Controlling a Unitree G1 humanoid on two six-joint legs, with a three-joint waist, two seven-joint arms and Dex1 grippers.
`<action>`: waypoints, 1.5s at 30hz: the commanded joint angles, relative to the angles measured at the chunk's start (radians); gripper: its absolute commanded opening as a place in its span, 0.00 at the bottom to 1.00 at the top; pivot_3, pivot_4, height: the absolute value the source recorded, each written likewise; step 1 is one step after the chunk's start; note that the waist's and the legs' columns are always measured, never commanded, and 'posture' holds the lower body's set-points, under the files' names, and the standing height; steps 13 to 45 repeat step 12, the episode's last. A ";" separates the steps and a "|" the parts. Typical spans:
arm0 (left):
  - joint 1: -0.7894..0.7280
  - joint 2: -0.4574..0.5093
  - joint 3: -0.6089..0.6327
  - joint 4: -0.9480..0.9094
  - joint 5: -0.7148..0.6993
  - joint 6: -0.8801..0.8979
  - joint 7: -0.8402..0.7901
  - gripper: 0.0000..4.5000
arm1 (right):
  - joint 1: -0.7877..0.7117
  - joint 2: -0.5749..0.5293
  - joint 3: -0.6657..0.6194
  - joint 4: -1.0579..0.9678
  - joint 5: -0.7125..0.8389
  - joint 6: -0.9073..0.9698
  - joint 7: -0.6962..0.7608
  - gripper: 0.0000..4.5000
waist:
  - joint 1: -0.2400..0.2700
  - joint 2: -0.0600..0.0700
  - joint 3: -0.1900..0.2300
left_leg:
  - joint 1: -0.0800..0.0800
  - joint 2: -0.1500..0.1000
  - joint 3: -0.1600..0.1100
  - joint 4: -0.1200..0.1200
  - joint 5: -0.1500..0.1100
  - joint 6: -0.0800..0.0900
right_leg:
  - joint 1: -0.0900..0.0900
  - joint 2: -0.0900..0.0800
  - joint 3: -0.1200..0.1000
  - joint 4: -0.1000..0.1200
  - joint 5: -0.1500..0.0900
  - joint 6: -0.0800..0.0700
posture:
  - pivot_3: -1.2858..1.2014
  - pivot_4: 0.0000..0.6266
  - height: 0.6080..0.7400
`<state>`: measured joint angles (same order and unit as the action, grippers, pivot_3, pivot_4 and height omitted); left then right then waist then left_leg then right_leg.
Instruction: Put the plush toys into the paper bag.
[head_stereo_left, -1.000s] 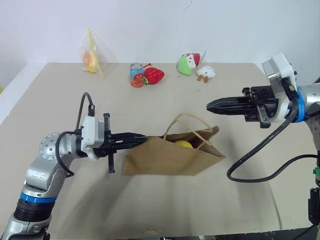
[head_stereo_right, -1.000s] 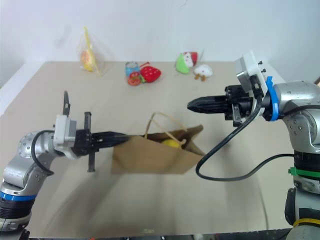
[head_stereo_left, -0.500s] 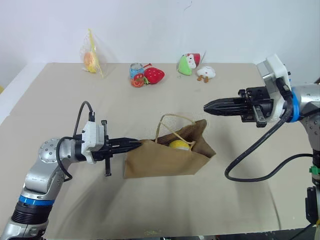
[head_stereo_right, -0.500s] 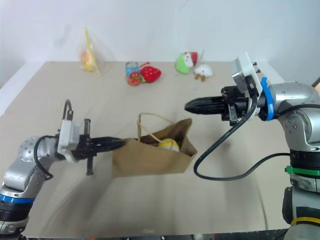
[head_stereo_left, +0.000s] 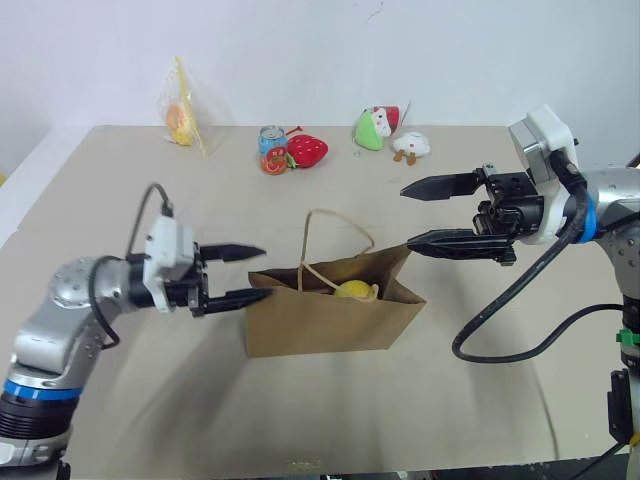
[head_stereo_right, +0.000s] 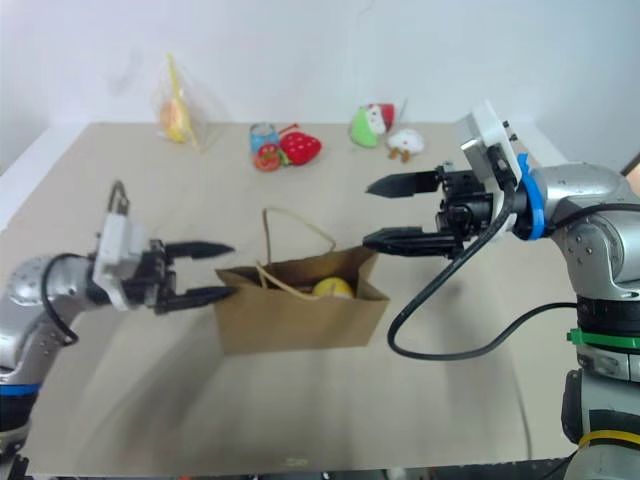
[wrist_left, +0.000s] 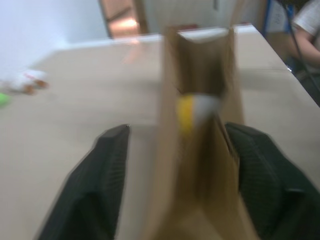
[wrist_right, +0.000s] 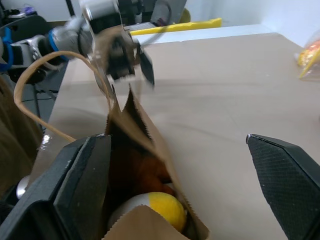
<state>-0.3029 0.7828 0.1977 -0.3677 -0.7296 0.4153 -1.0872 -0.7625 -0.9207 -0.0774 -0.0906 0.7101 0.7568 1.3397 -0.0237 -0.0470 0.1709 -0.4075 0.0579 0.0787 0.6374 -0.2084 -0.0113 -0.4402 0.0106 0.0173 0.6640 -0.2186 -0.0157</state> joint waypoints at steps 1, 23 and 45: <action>0.097 0.092 0.139 -0.023 0.009 0.025 -0.004 0.98 | 0.024 -0.038 -0.038 0.014 -0.007 -0.041 0.036 1.00 | -0.001 0.000 0.000 | 0.000 0.000 0.001 0.000 0.000 0.000 | -0.001 0.000 0.001 0.000 0.000 0.000 | 0.52 0.24 1.00; -0.013 0.044 0.025 0.298 0.340 -0.136 0.227 0.98 | 0.108 0.045 -0.074 0.235 -0.178 -0.265 -0.139 1.00 | 0.002 0.000 0.000 | 0.001 -0.001 0.001 0.000 0.000 0.000 | 0.000 0.000 -0.001 0.000 0.000 -0.001 | 0.52 0.24 1.00; -0.013 0.044 0.025 0.298 0.340 -0.136 0.227 0.98 | 0.108 0.045 -0.074 0.235 -0.178 -0.265 -0.139 1.00 | 0.002 0.000 0.000 | 0.001 -0.001 0.001 0.000 0.000 0.000 | 0.000 0.000 -0.001 0.000 0.000 -0.001 | 0.52 0.24 1.00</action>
